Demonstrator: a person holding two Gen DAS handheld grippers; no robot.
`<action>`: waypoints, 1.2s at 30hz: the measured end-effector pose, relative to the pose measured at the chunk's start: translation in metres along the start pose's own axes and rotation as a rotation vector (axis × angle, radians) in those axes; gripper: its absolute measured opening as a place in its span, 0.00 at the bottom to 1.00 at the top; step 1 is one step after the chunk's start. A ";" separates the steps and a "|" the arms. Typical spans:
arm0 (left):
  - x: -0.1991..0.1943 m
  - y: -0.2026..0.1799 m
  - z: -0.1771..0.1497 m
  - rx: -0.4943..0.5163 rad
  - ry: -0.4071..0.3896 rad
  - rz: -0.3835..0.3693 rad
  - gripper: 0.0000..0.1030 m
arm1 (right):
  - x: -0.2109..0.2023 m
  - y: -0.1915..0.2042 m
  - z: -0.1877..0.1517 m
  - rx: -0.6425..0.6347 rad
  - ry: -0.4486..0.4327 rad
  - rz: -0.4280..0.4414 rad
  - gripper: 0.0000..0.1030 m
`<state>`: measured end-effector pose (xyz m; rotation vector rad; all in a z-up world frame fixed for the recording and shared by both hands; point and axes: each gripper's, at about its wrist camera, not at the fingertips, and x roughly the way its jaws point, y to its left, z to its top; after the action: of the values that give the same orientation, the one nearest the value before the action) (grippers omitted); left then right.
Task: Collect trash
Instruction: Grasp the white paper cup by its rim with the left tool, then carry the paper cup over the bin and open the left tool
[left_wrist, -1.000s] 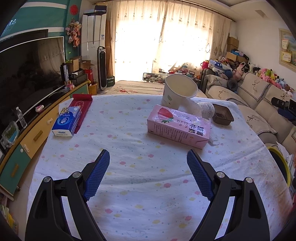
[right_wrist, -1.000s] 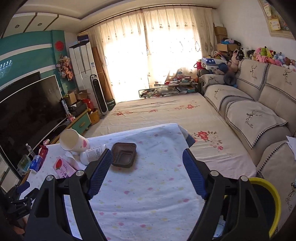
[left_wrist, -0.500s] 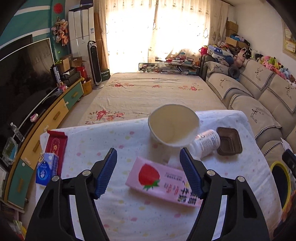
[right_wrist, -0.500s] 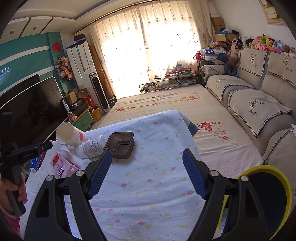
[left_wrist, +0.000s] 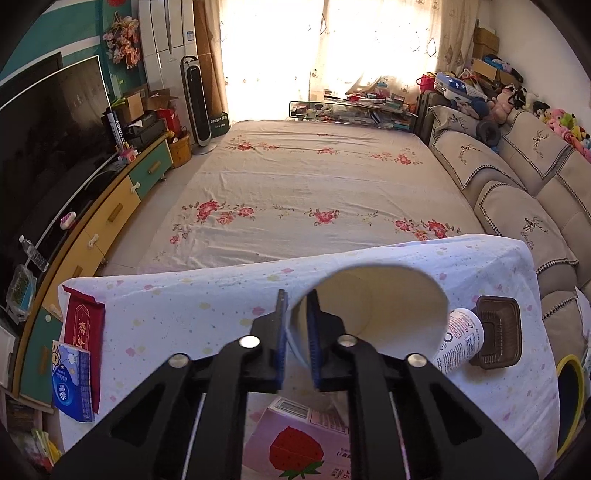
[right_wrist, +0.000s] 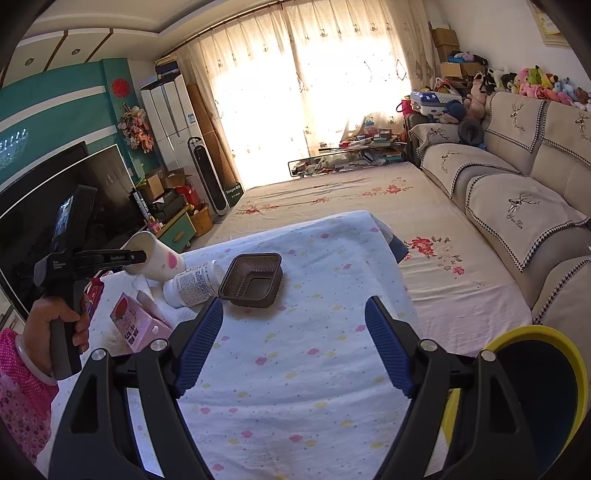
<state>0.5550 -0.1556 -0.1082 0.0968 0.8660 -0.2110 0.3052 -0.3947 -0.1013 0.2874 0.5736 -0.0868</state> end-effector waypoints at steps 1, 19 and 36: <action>-0.001 0.000 0.000 -0.002 -0.010 -0.001 0.08 | 0.000 0.000 0.000 0.000 0.002 0.003 0.73; -0.197 -0.043 -0.126 0.047 -0.226 -0.143 0.06 | -0.057 -0.032 0.017 0.041 -0.093 -0.051 0.73; -0.194 -0.311 -0.214 0.374 -0.033 -0.522 0.07 | -0.222 -0.198 -0.061 0.143 -0.152 -0.410 0.76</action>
<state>0.2048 -0.3946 -0.0978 0.2142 0.7980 -0.8618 0.0559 -0.5657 -0.0766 0.2955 0.4692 -0.5434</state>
